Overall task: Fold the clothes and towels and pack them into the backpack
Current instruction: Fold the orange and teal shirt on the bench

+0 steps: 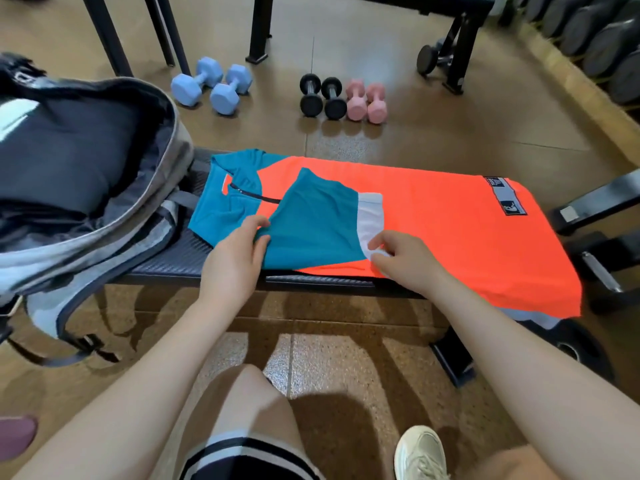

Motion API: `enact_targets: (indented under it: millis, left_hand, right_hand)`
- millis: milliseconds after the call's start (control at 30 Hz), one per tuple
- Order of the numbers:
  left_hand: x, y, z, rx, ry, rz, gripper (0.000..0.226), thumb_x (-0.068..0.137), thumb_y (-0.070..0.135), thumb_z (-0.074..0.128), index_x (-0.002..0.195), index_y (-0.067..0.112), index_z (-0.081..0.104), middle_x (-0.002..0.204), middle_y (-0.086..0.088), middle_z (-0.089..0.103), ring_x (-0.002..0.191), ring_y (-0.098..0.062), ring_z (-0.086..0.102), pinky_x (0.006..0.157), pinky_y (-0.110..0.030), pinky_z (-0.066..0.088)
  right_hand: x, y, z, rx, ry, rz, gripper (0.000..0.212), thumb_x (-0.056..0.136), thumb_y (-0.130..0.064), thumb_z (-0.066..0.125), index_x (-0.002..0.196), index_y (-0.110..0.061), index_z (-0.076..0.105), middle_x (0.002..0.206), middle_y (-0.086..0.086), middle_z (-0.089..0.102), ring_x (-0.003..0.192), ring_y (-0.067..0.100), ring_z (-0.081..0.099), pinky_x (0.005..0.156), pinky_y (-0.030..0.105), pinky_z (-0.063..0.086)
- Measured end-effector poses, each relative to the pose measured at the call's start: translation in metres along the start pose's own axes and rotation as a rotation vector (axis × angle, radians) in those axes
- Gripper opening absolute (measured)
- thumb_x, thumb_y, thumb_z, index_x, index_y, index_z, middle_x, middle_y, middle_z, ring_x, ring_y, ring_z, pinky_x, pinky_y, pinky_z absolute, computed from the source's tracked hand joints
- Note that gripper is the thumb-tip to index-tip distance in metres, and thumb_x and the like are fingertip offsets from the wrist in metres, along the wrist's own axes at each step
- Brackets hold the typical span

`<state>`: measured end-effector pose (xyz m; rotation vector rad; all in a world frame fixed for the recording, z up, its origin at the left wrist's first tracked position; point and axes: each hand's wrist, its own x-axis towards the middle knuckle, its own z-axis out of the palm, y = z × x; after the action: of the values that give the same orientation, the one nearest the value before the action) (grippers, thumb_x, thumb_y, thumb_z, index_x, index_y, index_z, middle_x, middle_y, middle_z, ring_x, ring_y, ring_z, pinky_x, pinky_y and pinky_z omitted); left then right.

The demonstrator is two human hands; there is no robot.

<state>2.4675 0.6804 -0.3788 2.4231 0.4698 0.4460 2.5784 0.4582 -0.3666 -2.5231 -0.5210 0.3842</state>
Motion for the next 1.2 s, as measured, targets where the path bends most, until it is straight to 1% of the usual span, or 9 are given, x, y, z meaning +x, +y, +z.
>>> enact_targets:
  millis: [133,233,333,467,600,700,833,1067,1200]
  left_hand:
    - [-0.002,-0.009,-0.014,0.299,-0.135,0.085,0.039,0.089,0.023,0.054,0.127,0.019,0.046,0.112,-0.013,0.058,0.101,-0.037,0.057,0.072,-0.043,0.047]
    - [-0.004,-0.007,-0.009,0.482,-0.134,0.09,0.047,0.078,0.008,0.059,0.124,0.006,0.05,0.103,-0.021,0.052,0.091,-0.042,0.053,0.069,-0.047,0.046]
    - [-0.009,0.017,0.016,0.339,-0.075,0.432,0.035,0.072,0.006,0.045,0.102,-0.001,0.061,0.101,-0.025,0.058,0.087,-0.042,0.059,0.07,-0.047,0.052]
    - [-0.011,0.055,0.065,0.157,-0.434,0.684,0.046,0.09,0.027,0.032,0.117,0.001,0.059,0.132,-0.024,0.05,0.119,-0.039,0.051,0.098,-0.046,0.044]
    - [-0.004,0.065,0.094,0.413,-0.564,0.586,0.062,0.096,0.049,0.03,0.147,0.018,0.017,0.157,-0.01,0.006,0.143,-0.032,0.007,0.118,-0.039,0.006]
    - [-0.001,0.07,0.1,0.435,-0.523,0.502,0.061,0.095,0.051,0.03,0.148,0.024,0.014,0.157,-0.007,0.003,0.143,-0.031,0.003,0.116,-0.041,0.005]
    - [-0.002,0.074,0.107,0.422,-0.449,0.383,0.06,0.096,0.047,0.028,0.148,0.021,0.012,0.157,-0.009,0.004,0.143,-0.029,0.007,0.114,-0.041,0.009]
    - [0.002,0.077,0.114,0.395,-0.375,0.25,0.069,0.093,0.056,0.025,0.148,0.023,-0.001,0.157,-0.009,-0.002,0.144,-0.025,0.007,0.115,-0.04,0.008]
    - [0.005,0.079,0.113,0.456,-0.366,0.245,0.069,0.093,0.057,0.024,0.149,0.023,0.003,0.157,-0.007,0.0,0.144,-0.025,0.006,0.115,-0.041,0.007]
  right_hand:
    - [-0.026,0.001,0.006,-0.025,-0.075,-0.031,0.018,0.082,-0.009,0.059,0.099,-0.013,0.058,0.069,-0.003,0.053,0.072,0.02,0.049,0.06,0.027,0.031]
    - [-0.048,0.01,0.014,-0.113,0.166,-0.055,0.013,0.082,-0.017,0.064,0.091,-0.011,0.056,0.081,0.005,0.058,0.079,0.025,0.052,0.069,0.035,0.036]
    - [-0.075,0.023,0.015,-0.13,0.376,0.006,0.014,0.085,-0.021,0.062,0.079,-0.015,0.05,0.078,0.003,0.054,0.079,0.028,0.052,0.065,0.037,0.033]
    - [-0.098,0.057,0.019,-0.267,0.39,0.06,0.015,0.087,-0.024,0.061,0.088,-0.01,0.056,0.088,0.011,0.059,0.086,0.034,0.056,0.069,0.04,0.041]
    - [-0.097,0.076,0.033,-0.463,0.385,0.096,0.045,0.074,-0.034,0.073,0.105,-0.006,0.056,0.098,0.012,0.059,0.091,0.035,0.058,0.073,0.043,0.049]
    - [-0.087,0.078,0.038,-0.485,0.506,0.086,0.056,0.066,-0.036,0.078,0.108,-0.007,0.056,0.101,0.014,0.059,0.089,0.036,0.058,0.072,0.042,0.048]
    - [-0.077,0.09,0.028,-0.571,0.575,-0.004,0.032,0.066,-0.02,0.069,0.094,-0.013,0.055,0.088,0.011,0.058,0.073,0.035,0.057,0.063,0.037,0.046]
    - [-0.075,0.104,-0.028,-0.572,0.369,-0.071,0.011,0.061,-0.001,0.059,0.065,-0.008,0.052,0.062,0.017,0.054,0.053,0.037,0.055,0.044,0.033,0.036]
    - [-0.055,0.108,-0.078,-0.193,-0.024,0.024,0.017,0.071,-0.01,0.037,0.057,-0.019,0.04,0.06,0.003,0.044,0.063,0.022,0.042,0.051,0.023,0.029]
